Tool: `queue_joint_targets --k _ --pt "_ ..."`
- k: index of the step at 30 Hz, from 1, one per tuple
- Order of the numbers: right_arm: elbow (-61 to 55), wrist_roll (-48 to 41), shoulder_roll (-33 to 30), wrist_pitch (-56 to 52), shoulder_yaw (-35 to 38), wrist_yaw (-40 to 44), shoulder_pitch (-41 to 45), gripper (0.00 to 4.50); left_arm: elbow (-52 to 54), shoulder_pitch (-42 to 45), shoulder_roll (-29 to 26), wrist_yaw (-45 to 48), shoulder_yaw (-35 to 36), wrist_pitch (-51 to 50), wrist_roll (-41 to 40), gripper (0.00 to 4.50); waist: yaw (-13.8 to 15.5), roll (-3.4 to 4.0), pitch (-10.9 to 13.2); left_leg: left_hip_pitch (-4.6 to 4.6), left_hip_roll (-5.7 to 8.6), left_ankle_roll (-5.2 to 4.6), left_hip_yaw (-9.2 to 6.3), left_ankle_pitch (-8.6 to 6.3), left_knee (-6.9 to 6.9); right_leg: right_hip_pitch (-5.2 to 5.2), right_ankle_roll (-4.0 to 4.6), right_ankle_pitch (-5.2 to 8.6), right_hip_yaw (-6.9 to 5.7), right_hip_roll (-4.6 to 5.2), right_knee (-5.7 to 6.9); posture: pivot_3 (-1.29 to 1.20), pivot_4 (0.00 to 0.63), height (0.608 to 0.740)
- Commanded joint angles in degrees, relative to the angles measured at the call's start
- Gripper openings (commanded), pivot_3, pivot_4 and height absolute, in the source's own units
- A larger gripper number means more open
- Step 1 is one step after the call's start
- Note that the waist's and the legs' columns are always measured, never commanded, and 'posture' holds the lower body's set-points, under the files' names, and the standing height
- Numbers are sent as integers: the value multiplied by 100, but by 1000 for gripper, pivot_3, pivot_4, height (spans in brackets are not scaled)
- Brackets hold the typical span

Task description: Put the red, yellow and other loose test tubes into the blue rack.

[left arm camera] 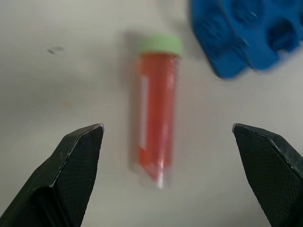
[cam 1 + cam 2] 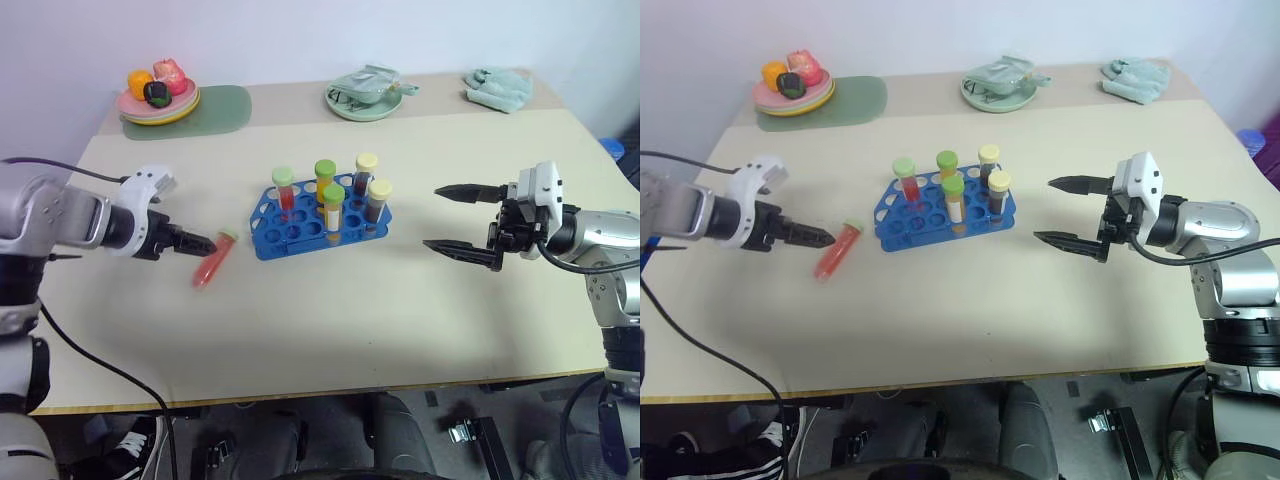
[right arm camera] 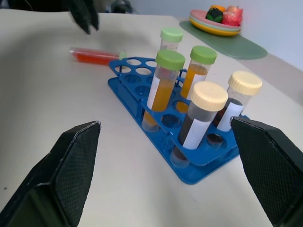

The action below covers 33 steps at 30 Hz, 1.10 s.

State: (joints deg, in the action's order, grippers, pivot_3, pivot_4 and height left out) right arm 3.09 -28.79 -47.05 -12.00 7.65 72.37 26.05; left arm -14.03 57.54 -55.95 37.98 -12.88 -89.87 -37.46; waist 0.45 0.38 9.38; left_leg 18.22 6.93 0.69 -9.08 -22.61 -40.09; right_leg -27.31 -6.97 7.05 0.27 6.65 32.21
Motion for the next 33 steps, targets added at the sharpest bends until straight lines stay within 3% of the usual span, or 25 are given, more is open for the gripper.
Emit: queue_joint_targets --k 1,6,15,26,29,33 --pt "-55 2 -30 81 115 -11 105 4500 -936 683 132 529 -723 504 609 4462 -19 0 0 0 2 0 0 0 0 0 0 0 0 2 1 0 150 740" --pt "-118 4 16 62 126 -67 73 4500 -1455 824 364 1283 -1560 1054 1148 4462 -127 0 0 1 4 0 -1 0 2 -4 0 0 0 2 0 0 150 740" --pt "-255 -19 -24 68 208 -144 -104 4500 -1988 947 704 1896 -1906 1138 1685 4462 -149 0 0 10 4 0 1 0 1 -16 0 0 0 1 1 0 150 740" --pt "-242 -18 -15 83 203 -160 -98 4500 -2248 508 1201 1707 -1500 1234 2028 4462 -118 7 -4 6 7 -1 0 0 -4 -10 -1 0 1 6 5 0 150 740" --pt "-260 -37 -46 60 207 -123 -124 4500 -2275 404 1223 1630 -1351 1324 2142 3569 -96 14 -9 0 8 -1 -1 0 -5 -1 -1 0 1 10 5 0 150 740" --pt "-203 -38 -87 51 206 -57 -83 4500 -2186 355 1209 1633 -1236 1388 2256 1565 -107 15 -10 0 8 -1 -1 0 -6 -1 -1 0 1 10 7 0 150 740"
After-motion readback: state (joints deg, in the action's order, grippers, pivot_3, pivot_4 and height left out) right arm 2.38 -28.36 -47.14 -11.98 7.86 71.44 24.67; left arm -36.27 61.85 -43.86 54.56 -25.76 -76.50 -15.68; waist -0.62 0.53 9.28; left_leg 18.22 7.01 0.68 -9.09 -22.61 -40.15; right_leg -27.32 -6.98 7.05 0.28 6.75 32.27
